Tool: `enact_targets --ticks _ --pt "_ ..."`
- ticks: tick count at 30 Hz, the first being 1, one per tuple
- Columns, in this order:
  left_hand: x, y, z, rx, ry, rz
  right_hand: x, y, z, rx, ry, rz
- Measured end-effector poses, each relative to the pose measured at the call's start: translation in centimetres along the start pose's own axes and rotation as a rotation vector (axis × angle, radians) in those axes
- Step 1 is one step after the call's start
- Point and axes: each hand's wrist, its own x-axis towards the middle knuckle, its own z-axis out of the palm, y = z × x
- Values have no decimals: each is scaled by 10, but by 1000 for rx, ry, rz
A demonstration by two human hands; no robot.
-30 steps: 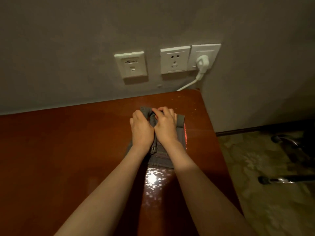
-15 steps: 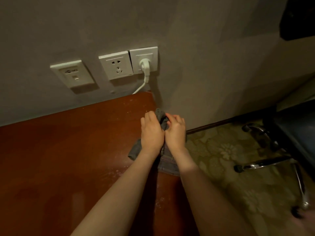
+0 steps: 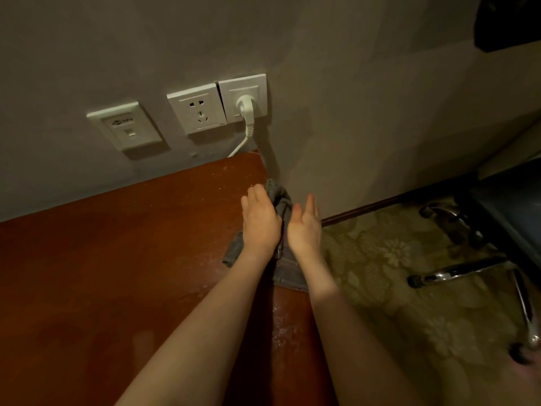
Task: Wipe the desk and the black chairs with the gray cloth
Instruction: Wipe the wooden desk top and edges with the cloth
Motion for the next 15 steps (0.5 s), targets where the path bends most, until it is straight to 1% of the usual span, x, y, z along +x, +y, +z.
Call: enact_targets --ticks 3,4,5,7,8,9,12,15 --pt "-2 0 -1 -40 -5 -5 -7 1 2 -116 143 -166" --pt "-2 0 -1 -58 -7 -14 -7 1 3 -141 129 -183" --pt "-2 -1 -1 -83 -11 -26 -6 2 4 -154 50 -159" --pt "0 -2 -2 -137 -28 -39 0 1 3 -124 -215 -13" --pt "0 -2 -3 -156 -40 -41 1 0 3 -129 -280 25" --pt "1 -3 -4 -177 -47 -43 0 -3 4 -146 -264 11" --pt "2 -7 -13 -265 -47 -64 -5 -15 8 -165 -26 -127" --pt "5 -18 -27 -292 -36 -31 -9 -27 15 -275 82 -248"
